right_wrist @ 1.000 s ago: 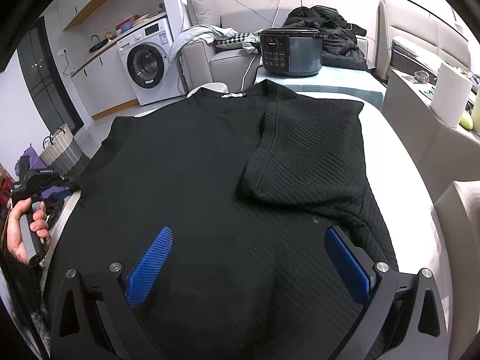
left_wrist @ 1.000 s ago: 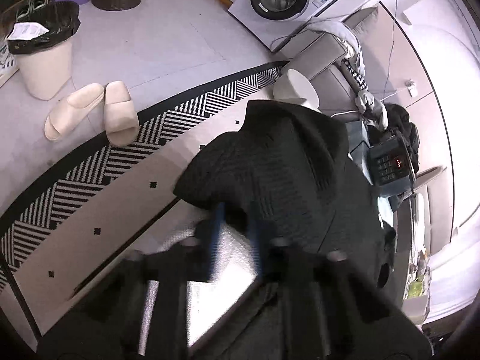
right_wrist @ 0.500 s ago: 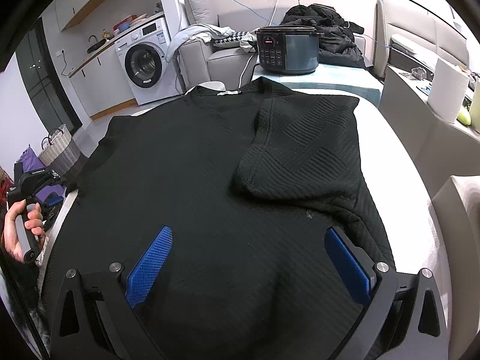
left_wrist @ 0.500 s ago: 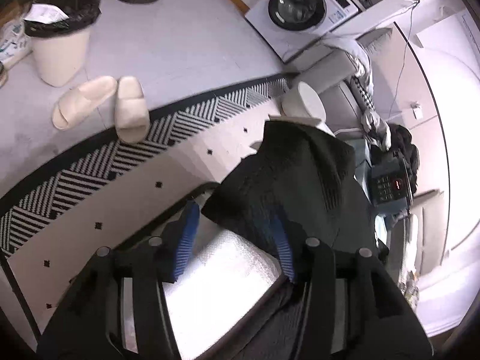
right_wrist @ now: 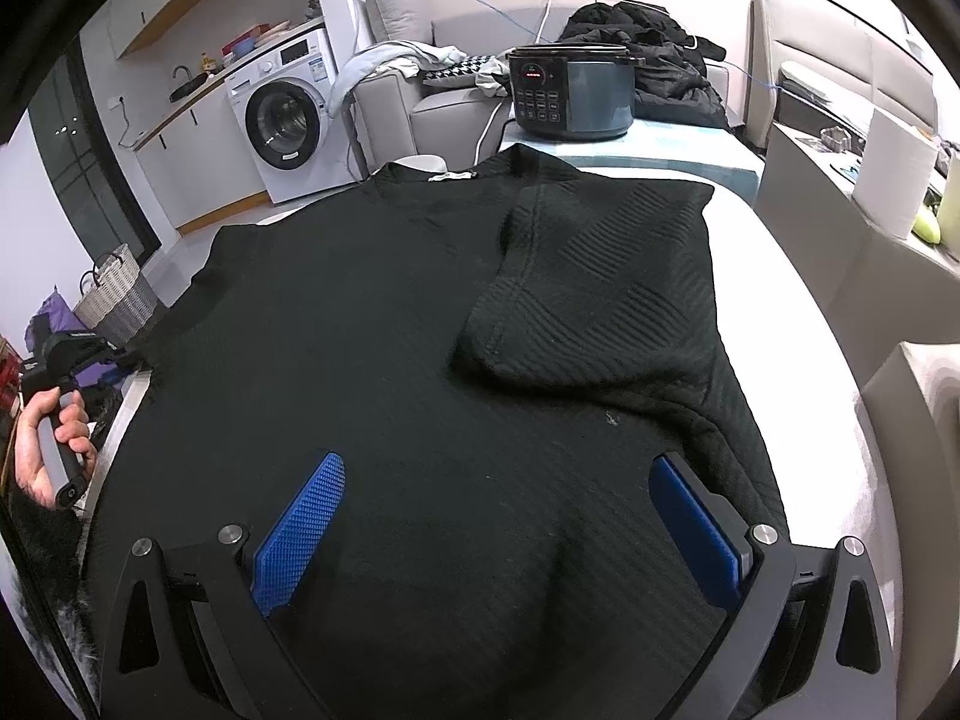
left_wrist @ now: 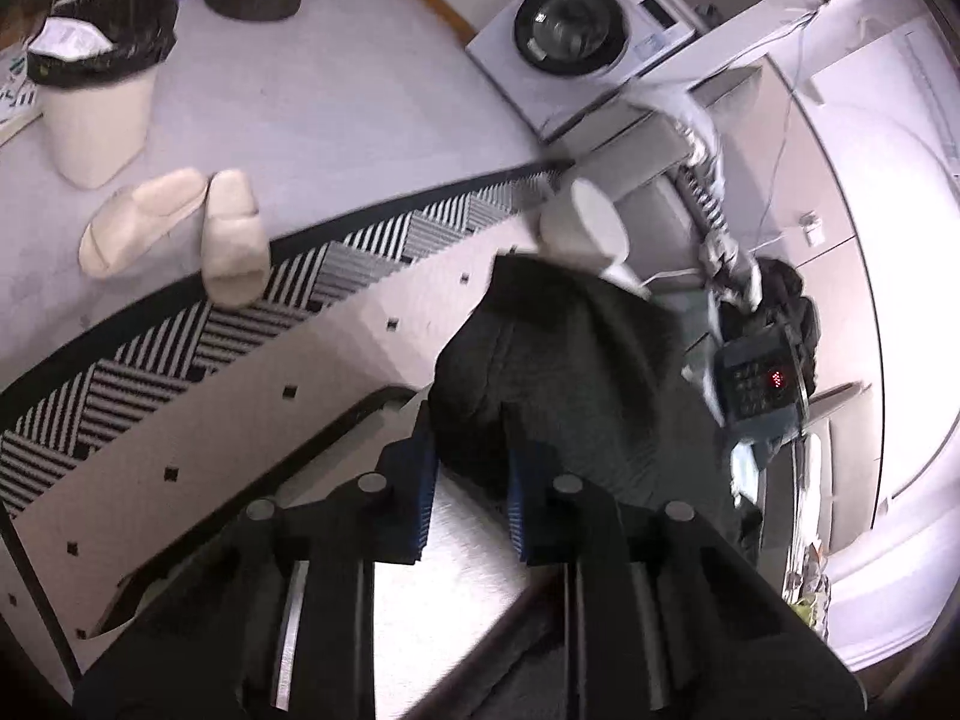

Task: Fold small clothes
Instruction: 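Lift the sleeve with the left gripper and fold it across the body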

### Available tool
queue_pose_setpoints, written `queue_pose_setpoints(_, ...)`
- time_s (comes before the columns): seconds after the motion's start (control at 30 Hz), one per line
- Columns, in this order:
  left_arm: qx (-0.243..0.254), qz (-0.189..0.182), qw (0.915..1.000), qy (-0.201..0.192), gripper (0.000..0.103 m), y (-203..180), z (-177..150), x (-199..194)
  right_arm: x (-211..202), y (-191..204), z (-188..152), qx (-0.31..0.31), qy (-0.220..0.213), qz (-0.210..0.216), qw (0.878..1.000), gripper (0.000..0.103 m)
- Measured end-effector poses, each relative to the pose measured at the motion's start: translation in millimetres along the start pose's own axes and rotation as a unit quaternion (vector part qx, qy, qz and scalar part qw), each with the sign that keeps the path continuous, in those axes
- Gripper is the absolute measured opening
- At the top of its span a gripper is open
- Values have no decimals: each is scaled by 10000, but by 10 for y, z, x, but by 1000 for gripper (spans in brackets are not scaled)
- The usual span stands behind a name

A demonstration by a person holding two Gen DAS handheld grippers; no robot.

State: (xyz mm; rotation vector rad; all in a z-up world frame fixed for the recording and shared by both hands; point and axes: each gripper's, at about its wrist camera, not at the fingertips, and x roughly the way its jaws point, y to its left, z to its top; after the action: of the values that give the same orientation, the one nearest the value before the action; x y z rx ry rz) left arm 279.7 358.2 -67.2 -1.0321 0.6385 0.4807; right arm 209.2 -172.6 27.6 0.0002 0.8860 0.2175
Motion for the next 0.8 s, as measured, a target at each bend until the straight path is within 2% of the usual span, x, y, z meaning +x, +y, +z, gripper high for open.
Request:
queue_pose_setpoints(0.07, 176, -90, 9997, -117, 15, -147, 26, -73, -8, -12, -3, 40, -6, 6, 10000, 103)
queue_pose_setpoints(0.2, 981, -382, 9938, -370, 14, -700, -48, -285, -24, -53, -10, 92, -34, 16, 10000, 103)
queue_pose_setpoints(0.27, 1552, -587, 9854, -387, 14, -1058, -198, -355, -34, -81, -7, 126, -47, 7, 9999, 103)
queue_pose_setpoints(0.37, 2504, -831, 9643, -243, 14, -1585, -569, -366, -50, -118, -6, 172, -72, 6, 9998, 103)
queue_pose_setpoints(0.4, 2811, -965, 9548, -26, 14, -1747, -746, -312, -54, -132, -5, 179, -82, 1, 9998, 103)
queue_pose_setpoints(0.47, 3223, -1067, 9377, 739, 17, -1949, -1077, -89, -60, -150, -9, 195, -90, -9, 9998, 103)
queue_pose_setpoints(0.5, 3355, -972, 9300, 1147, 22, -1998, -1258, 68, -59, -158, -10, 213, -89, -10, 9997, 103)
queue_pose_setpoints(0.57, 3458, -792, 9210, 1609, 27, -1983, -1500, 283, -53, -180, -13, 252, -91, 5, 9996, 103)
queue_pose_setpoints(0.67, 3400, -986, 9169, 1843, 32, -1861, -1591, 293, -48, -199, -31, 262, -90, 29, 9996, 103)
queue_pose_setpoints(0.73, 3475, -1051, 9159, 1714, 53, -1815, -1571, 166, -40, -208, -39, 255, -78, 25, 9996, 103)
queue_pose_setpoints(0.8, 3464, -1125, 9199, 1455, 60, -1777, -1464, 45, -19, -228, -45, 278, -64, 33, 9996, 103)
